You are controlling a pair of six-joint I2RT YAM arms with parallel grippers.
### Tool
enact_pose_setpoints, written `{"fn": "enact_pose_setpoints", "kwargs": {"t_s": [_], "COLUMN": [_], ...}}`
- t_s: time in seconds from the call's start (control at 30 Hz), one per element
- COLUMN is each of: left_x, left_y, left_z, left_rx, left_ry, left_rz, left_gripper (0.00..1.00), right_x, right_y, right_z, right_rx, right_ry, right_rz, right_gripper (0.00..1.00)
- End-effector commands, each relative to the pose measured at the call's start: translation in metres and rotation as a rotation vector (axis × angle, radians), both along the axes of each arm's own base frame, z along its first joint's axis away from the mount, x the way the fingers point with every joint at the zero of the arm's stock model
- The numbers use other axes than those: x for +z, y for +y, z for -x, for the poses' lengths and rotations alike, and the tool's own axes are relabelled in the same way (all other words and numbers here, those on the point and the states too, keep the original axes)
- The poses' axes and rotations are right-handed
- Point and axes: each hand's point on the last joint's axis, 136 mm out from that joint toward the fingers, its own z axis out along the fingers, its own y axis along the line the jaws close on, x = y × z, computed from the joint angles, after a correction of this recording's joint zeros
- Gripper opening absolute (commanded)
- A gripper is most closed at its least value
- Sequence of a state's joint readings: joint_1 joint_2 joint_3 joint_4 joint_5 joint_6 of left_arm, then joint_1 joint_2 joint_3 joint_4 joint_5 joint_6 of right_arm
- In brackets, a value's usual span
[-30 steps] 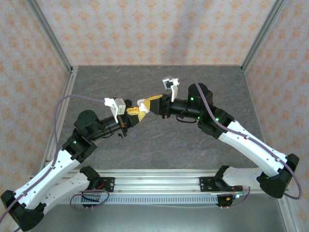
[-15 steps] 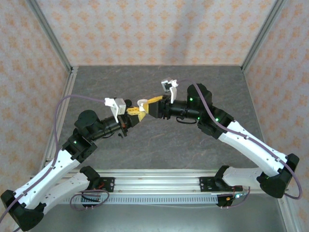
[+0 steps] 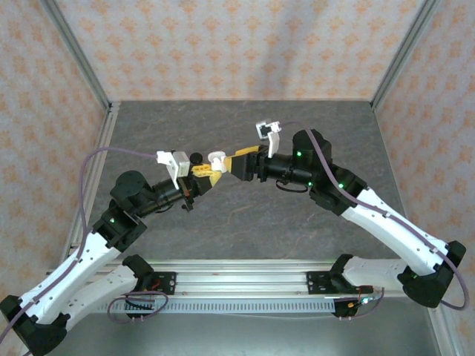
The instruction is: Insert the wireless bluetooth earbuds into the charging case
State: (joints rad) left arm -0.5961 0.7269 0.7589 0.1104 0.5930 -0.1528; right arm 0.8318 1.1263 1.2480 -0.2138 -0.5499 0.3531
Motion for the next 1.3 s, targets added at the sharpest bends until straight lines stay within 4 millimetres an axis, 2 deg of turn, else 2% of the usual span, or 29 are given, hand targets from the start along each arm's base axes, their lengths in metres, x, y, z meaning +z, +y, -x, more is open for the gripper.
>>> {"fn": "enact_pose_setpoints", "kwargs": {"t_s": [0.0, 0.33, 0.57, 0.8, 1.2, 1.27], "left_x": [0.027, 0.038, 0.044, 0.055, 0.057, 0.057], "left_y": [0.005, 0.007, 0.007, 0.006, 0.002, 0.001], "left_z": [0.007, 0.013, 0.012, 0.012, 0.008, 0.006], "left_rx": [0.004, -0.006, -0.004, -0.008, -0.006, -0.005], "left_ry": [-0.07, -0.088, -0.106, -0.134, -0.141, -0.141], "left_rz": [0.046, 0.077, 0.088, 0.094, 0.096, 0.094], "left_gripper": [0.0, 0.0, 0.0, 0.0, 0.0, 0.0], "right_x": [0.026, 0.027, 0.026, 0.026, 0.034, 0.027], "right_y": [-0.009, 0.0, 0.02, 0.022, 0.026, 0.03], "right_z": [0.004, 0.005, 0.001, 0.0, 0.005, 0.0], "right_rx": [-0.036, -0.006, 0.046, 0.051, 0.102, 0.094], "right_ry": [-0.005, 0.094, 0.23, 0.253, 0.291, 0.305], "right_rz": [-0.06, -0.156, -0.253, -0.271, -0.343, -0.333], "right_gripper": [0.64, 0.7, 0.71, 0.72, 0.71, 0.71]}}
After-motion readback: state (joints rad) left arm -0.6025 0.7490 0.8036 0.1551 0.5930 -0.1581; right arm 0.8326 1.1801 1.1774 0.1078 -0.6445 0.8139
